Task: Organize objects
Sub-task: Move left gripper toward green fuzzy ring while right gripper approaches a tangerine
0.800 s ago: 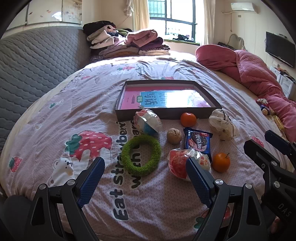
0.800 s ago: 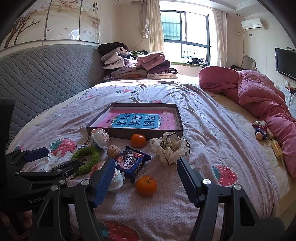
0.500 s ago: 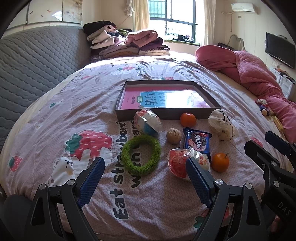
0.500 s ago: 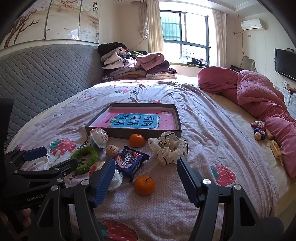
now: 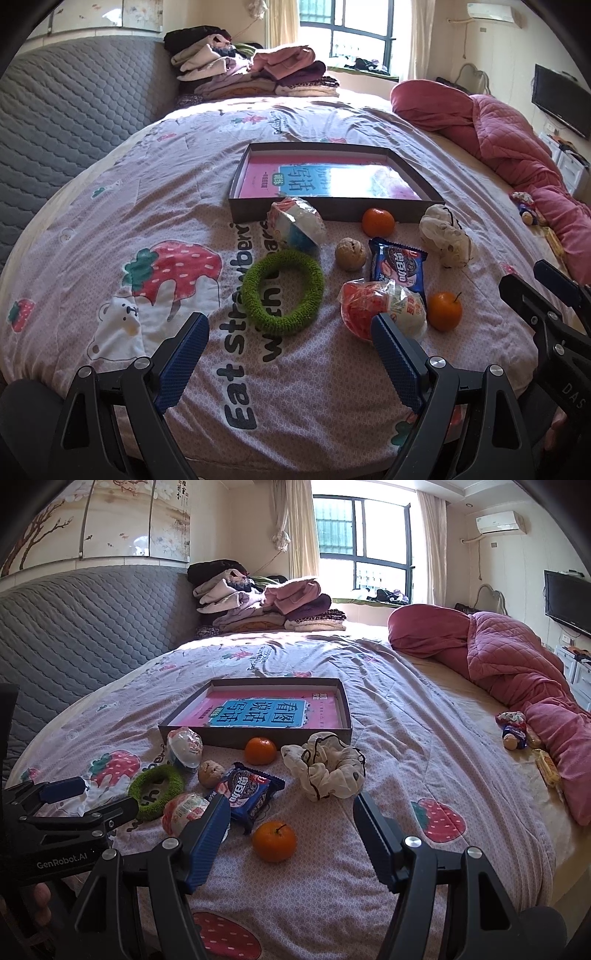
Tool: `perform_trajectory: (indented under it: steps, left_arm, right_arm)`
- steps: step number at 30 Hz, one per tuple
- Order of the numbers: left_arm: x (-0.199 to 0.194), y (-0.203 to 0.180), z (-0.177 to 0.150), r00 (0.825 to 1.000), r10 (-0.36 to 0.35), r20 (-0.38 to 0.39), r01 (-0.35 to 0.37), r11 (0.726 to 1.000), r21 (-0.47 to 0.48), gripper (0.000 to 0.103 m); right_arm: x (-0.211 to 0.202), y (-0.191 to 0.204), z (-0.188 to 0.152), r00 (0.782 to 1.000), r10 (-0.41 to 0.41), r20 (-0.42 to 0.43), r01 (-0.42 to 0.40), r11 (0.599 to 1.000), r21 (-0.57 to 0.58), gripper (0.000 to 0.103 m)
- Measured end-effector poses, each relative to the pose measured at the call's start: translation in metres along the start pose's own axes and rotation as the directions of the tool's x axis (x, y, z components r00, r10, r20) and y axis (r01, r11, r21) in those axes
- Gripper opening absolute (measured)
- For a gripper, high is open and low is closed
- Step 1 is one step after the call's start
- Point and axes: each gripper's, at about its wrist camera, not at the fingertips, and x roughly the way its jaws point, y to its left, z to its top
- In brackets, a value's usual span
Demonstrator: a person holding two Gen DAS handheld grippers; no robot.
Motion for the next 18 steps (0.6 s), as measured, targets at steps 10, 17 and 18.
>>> perform_trajectory:
  steps: [10,17,18]
  left_arm:
    - [0.015,0.010,-0.005,0.997,-0.014,-0.073,0.012,0.999,-0.036,0.090]
    - [0.020,0.009,-0.008,0.995,-0.005,-0.100,0.003,1.000,-0.021,0.090]
    - [0.020,0.009,-0.008,0.995,-0.001,-0.100,0.000,1.000,-0.016,0.090]
  right_arm:
    - [0.008,0.004,-0.007,0.999,0.012,-0.048,-0.013,1.000,-0.027,0.068]
    - [0.015,0.003,-0.011,0.996,0.014,-0.086,-0.017,0.999,-0.028,0.068]
    - [0.017,0.004,-0.012,0.996,0.013,-0.092,-0.016,0.999,-0.030,0.068]
